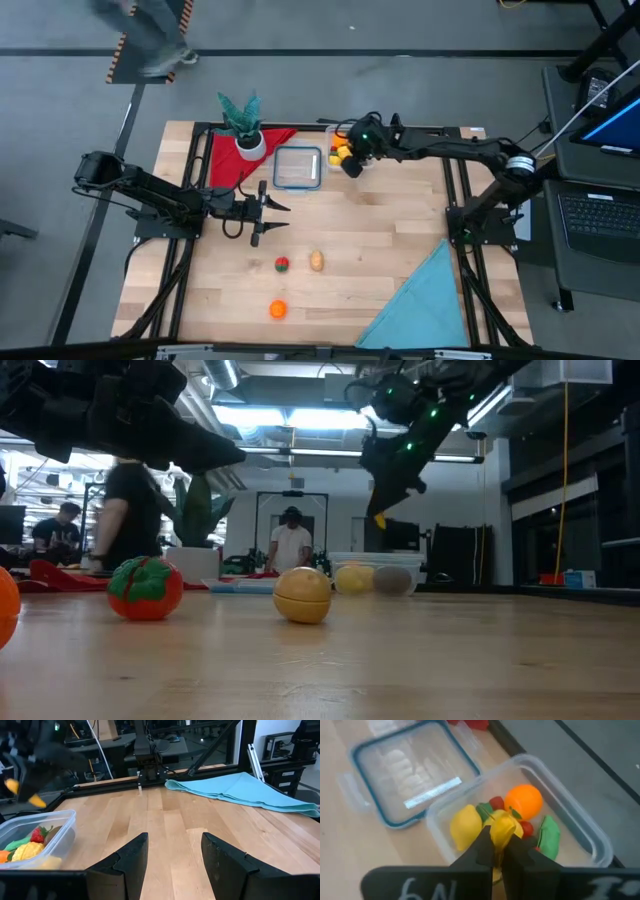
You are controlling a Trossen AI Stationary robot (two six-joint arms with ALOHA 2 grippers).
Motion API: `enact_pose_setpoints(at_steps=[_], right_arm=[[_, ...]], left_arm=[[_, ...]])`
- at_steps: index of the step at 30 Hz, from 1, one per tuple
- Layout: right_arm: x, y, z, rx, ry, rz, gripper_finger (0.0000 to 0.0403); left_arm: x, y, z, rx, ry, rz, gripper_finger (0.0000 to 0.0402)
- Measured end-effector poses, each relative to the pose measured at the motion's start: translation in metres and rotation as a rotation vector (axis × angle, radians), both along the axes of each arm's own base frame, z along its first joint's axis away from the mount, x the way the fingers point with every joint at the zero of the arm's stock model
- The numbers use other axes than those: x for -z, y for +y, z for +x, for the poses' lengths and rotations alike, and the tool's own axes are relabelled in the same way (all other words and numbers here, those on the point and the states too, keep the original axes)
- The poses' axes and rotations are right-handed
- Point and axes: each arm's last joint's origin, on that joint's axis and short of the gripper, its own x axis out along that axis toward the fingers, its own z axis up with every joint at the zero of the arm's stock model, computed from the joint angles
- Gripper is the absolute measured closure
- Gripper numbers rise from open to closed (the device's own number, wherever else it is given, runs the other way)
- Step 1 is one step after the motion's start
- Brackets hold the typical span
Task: Pick and placing Produce into tupperware
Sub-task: Put the yellow squash into the transparent bin
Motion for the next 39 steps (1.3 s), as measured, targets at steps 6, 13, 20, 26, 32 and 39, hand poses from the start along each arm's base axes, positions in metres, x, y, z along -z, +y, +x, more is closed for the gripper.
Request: enact_pose_setpoints(at_steps=[6,13,20,26,32,39], right_arm=[[0.025,-0.013,0.012,0.000,0.026,-0.003,0.0388],[0.051,-0.017,0.020,-0.004,0.079,0.024,0.0380],[0.063,-0.020,0.027,-0.006,0.073,0.020,0.0388],[0.063,-0.018,0.028,-0.039,0.038,0.097,0.0354],[0.064,-0.016,0.028,-0.069,0.037,0.137,0.0327],[0.065,-0.016,0.027,-0.072,0.043,0.134,0.0324]], left_arm=[[0.000,0.000,0.000,0.000,0.000,0.000,0.0225],[0.000,0.000,0.000,0.000,0.000,0.000,0.0225],[0.000,0.000,0.000,0.000,0.000,0.000,0.0225],[0.000,0.000,0.000,0.000,0.000,0.000,0.0225],[0.000,0.000,0.000,0.000,0.001,0.000,0.0225],[0.000,0.000,0.000,0.000,0.001,-0.001,0.0225]])
